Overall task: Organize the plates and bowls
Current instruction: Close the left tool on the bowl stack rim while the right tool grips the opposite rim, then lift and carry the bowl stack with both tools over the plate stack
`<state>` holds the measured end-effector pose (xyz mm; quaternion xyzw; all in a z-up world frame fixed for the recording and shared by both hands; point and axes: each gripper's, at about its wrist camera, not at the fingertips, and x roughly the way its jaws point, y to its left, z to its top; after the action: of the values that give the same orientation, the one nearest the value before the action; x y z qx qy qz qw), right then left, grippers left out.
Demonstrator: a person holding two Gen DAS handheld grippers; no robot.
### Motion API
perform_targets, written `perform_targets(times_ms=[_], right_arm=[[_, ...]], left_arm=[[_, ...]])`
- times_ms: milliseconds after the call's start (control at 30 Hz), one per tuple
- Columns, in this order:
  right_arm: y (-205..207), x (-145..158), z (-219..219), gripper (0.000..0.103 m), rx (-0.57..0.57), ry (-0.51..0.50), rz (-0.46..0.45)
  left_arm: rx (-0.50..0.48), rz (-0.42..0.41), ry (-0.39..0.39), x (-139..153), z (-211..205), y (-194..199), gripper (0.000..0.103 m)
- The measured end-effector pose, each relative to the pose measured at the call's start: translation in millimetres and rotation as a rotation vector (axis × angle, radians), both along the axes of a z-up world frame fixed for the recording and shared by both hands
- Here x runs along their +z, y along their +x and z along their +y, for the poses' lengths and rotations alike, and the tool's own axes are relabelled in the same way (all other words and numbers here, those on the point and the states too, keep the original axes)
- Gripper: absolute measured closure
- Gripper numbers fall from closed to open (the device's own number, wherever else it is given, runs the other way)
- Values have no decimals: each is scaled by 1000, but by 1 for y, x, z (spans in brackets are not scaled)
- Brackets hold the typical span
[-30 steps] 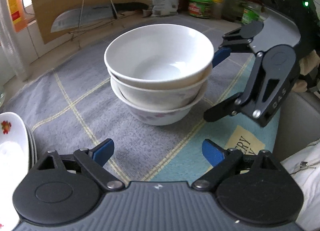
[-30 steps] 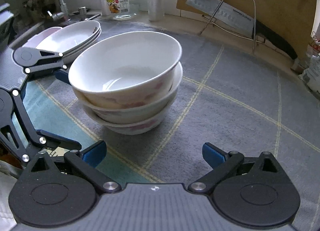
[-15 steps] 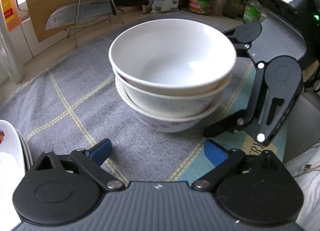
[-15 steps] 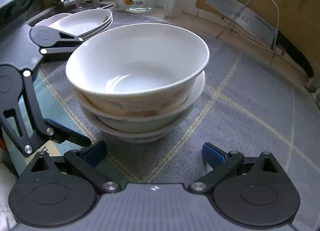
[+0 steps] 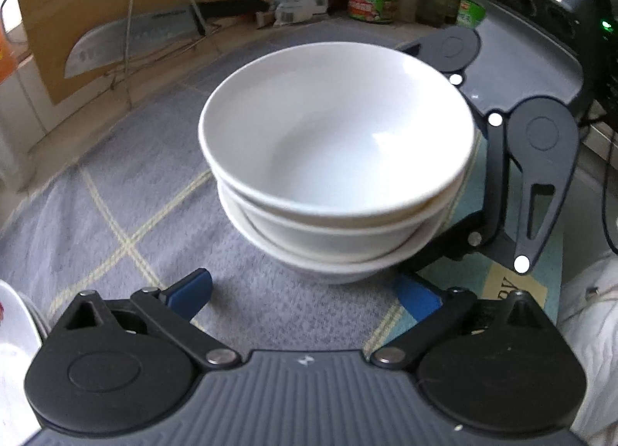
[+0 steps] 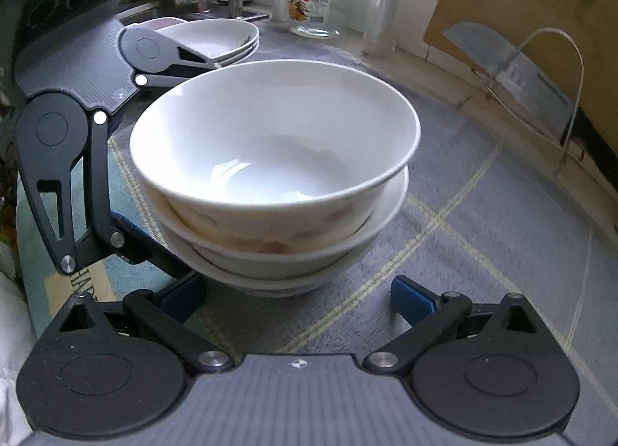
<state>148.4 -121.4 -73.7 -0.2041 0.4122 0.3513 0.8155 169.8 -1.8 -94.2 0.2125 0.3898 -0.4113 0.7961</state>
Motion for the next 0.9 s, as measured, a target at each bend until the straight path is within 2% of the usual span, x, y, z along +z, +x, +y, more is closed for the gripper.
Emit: perform_targets(times_ms=[100, 167, 233, 333, 600, 733, 900], right_arm=[[0, 4, -3, 3, 40, 19, 1], [0, 8, -5, 11, 67, 34, 14], [-1, 11, -5, 18, 95, 35, 26], [-4, 14, -3, 24, 124, 29, 25], [-4, 18, -4, 21, 141, 17, 30], [-3, 24, -6, 14, 154, 17, 13], [-1, 25, -4, 14, 184, 9, 12]], left_arm=[[-35, 9, -12, 4, 0, 3, 7], [-71, 14, -30, 7, 0, 4, 15], [-108, 13, -42, 11, 0, 5, 17], [-145, 22, -62, 14, -1, 8, 17], [-188, 14, -55, 16, -1, 11, 18], [-205, 11, -54, 18, 1, 10, 18], [-222, -5, -45, 21, 1, 10, 18]])
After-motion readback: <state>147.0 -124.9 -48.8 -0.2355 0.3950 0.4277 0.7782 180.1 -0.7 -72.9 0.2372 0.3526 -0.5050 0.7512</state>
